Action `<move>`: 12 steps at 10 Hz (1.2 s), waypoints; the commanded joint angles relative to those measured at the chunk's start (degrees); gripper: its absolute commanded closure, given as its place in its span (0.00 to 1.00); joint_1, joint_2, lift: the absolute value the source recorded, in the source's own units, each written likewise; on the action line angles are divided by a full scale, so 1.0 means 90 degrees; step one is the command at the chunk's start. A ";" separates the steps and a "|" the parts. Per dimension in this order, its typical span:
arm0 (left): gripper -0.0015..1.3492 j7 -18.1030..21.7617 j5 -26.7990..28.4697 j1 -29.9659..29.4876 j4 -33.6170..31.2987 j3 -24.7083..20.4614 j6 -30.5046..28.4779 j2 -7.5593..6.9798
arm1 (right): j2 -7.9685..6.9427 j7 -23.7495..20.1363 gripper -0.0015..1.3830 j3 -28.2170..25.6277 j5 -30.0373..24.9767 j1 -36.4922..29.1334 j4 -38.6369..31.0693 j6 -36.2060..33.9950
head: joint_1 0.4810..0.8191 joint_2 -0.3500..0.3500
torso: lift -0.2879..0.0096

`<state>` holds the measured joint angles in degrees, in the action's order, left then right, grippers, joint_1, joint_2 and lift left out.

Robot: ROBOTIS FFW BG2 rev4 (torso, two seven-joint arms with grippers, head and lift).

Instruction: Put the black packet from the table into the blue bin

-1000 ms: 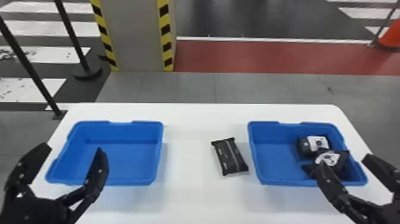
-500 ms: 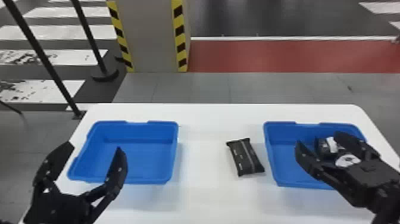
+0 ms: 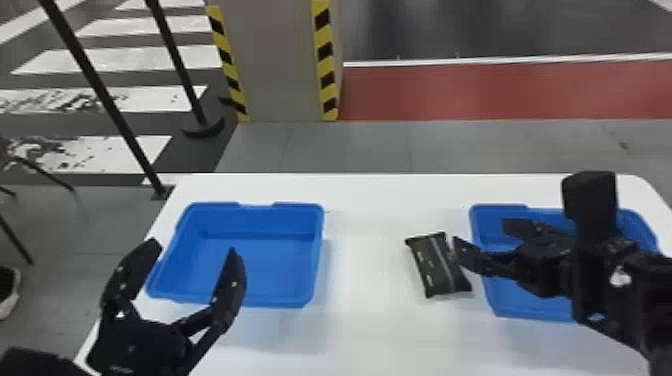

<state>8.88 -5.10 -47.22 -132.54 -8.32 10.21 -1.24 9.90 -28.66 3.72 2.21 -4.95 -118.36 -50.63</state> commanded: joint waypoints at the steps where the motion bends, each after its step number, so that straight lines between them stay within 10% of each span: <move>1: 0.09 0.0000 0.0008 0.0012 0.0000 0.0011 -0.0009 0.0001 | 0.0053 -0.0058 0.11 0.0501 -0.0030 0.0644 0.0519 -0.0640 | 0.63 0.73 | 0.60; 5: 0.09 0.0000 0.0020 0.0059 0.0000 0.0049 -0.0071 0.0001 | 0.0092 -0.0311 0.11 0.1643 -0.0106 0.2519 0.2284 -0.1546 | 0.63 0.82 | 0.60; 12: 0.09 -0.0010 0.0033 0.0169 0.0031 0.0061 -0.0071 0.0020 | 0.0072 -0.0429 0.11 0.2316 -0.0335 0.3534 0.4066 -0.1530 | 0.63 0.78 | 0.60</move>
<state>8.79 -4.80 -45.73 -132.31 -7.77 9.61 -1.05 10.58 -32.58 24.06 -0.76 26.13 -83.13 -65.50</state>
